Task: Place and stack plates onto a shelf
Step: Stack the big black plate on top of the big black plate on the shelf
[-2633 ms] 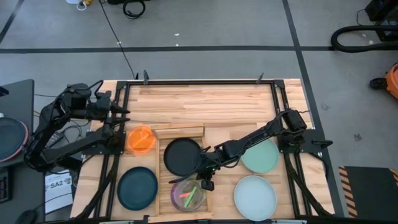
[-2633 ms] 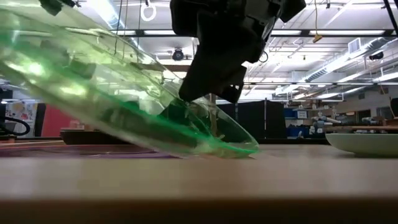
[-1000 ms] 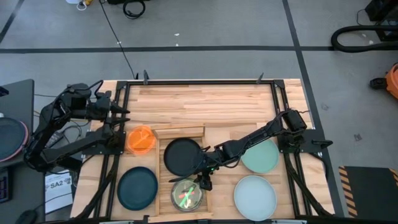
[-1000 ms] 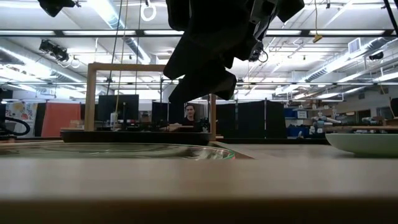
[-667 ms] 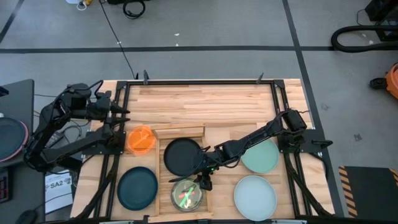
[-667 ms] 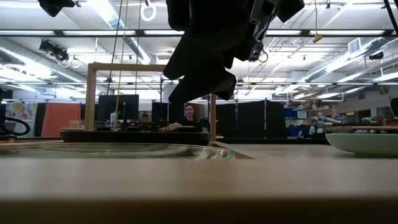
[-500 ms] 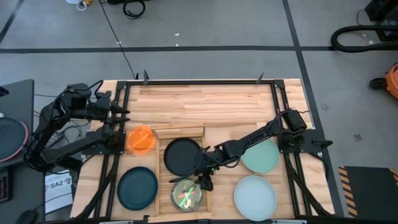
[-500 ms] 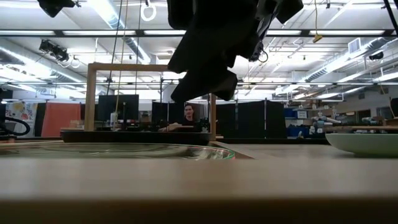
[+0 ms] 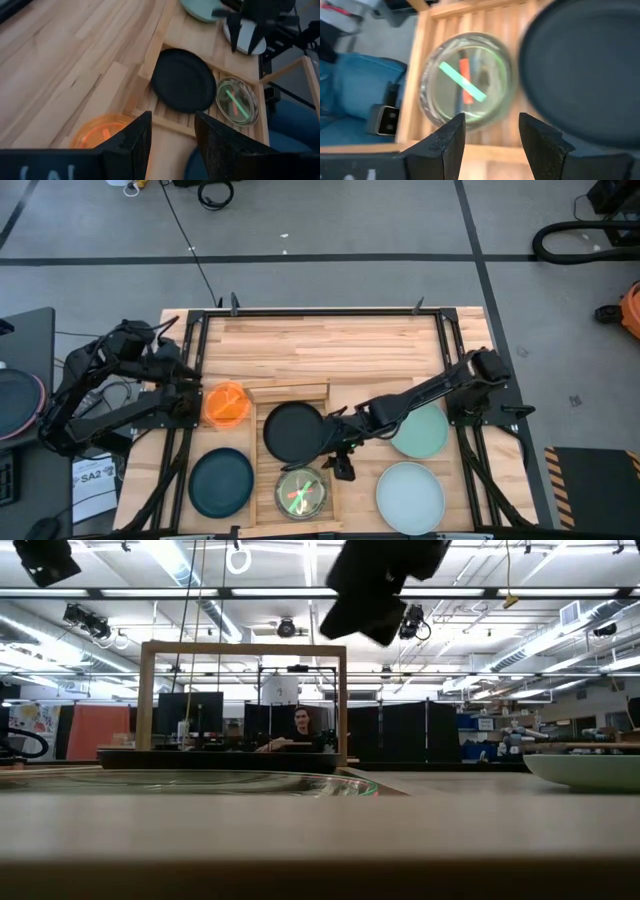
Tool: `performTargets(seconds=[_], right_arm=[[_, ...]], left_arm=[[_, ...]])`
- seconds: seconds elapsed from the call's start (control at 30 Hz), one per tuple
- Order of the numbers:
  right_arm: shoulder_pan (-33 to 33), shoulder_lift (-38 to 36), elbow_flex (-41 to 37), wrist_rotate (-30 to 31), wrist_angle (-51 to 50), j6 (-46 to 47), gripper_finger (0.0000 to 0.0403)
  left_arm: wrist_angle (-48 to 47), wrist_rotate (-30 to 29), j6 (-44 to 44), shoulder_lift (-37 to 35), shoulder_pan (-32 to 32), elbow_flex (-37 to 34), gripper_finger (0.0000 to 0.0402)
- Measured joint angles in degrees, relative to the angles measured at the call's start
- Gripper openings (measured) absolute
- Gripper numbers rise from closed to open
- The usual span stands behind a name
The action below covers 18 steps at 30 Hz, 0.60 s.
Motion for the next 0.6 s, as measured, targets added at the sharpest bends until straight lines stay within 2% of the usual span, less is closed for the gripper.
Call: performTargets(seconds=[0.37, 0.6], right_arm=[[-0.08, -9.86, 0.02, 12.07, -15.5, -5.68, 0.019], [-1.88, -13.55, 0.02, 16.14, -21.14, -6.71, 0.019]], left_arm=[[0.7, 1.25, -3.15, 0.0, 0.0, 0.0, 0.0155], [7.93, 2.97, -3.59, 0.0, 0.0, 0.0, 0.0155]])
